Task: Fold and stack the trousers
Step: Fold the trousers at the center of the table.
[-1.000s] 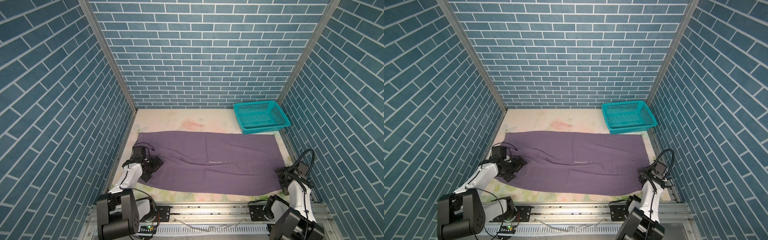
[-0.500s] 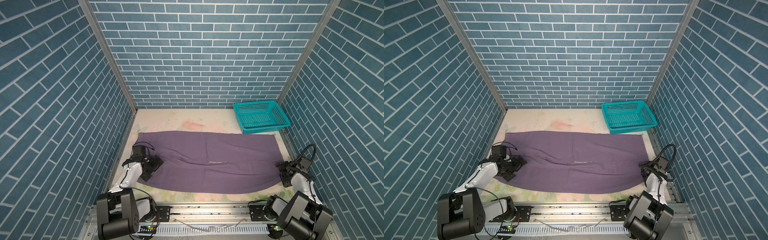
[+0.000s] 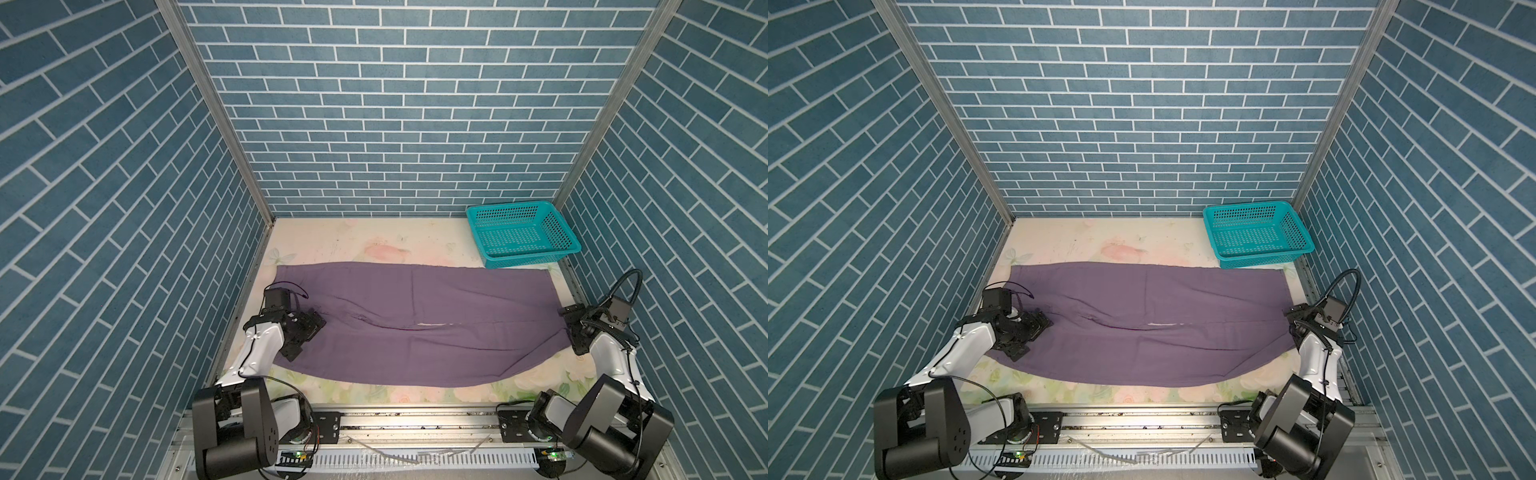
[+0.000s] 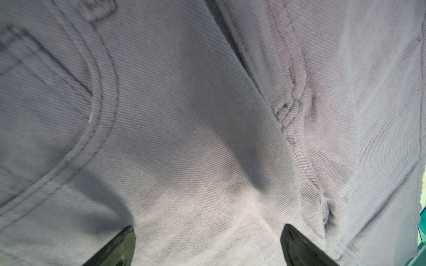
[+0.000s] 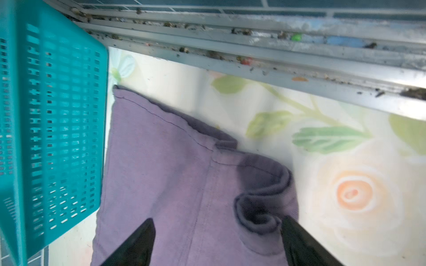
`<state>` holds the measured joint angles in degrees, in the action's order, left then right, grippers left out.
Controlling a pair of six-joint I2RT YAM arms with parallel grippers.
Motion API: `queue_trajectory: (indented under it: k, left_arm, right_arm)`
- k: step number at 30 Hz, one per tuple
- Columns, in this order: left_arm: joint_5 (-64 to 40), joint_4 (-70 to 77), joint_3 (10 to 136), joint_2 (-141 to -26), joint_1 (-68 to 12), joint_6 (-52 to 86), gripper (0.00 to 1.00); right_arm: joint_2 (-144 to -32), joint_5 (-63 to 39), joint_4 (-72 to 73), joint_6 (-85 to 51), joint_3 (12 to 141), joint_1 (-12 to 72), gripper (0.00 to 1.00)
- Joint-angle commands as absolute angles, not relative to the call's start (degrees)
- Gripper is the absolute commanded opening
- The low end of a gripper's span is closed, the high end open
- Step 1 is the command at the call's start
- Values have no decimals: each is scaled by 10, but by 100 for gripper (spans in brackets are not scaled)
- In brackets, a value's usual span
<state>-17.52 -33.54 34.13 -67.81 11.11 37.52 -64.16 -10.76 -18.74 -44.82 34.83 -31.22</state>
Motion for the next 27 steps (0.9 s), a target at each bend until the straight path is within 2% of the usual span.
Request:
queue_trajectory:
  k: [1, 10, 13, 20, 22, 23, 24, 25, 26, 27]
  left_arm:
    - [-161, -359, 355, -671, 110, 370, 99]
    - [-156, -373, 352, -665, 109, 377, 99]
    - [-153, -376, 354, -664, 107, 377, 99]
    - [-152, -376, 360, -671, 105, 368, 99]
    - [-153, -375, 360, -671, 105, 363, 99]
    - [-153, -373, 360, -671, 105, 362, 99]
    - [-153, -372, 361, -673, 105, 360, 99]
    - [-156, -370, 362, -675, 105, 359, 99]
    - [-160, -367, 364, -679, 105, 356, 99]
    - [-163, -366, 365, -683, 105, 355, 99]
  right_arm:
    - [-662, -105, -187, -428, 373, -301, 86]
    - [-689, -118, -177, -420, 343, -293, 83]
    - [-665, -96, -226, -410, 351, -293, 84]
    - [-556, -34, -364, -391, 369, -295, 91]
    - [-517, -40, -385, -399, 354, -307, 89]
    - [-500, -46, -392, -406, 344, -319, 83]
    - [-488, -70, -396, -411, 335, -328, 69]
    - [-478, -86, -402, -421, 323, -338, 43]
    - [-469, -100, -408, -429, 313, -347, 8]
    - [-463, -109, -414, -436, 304, -350, 0]
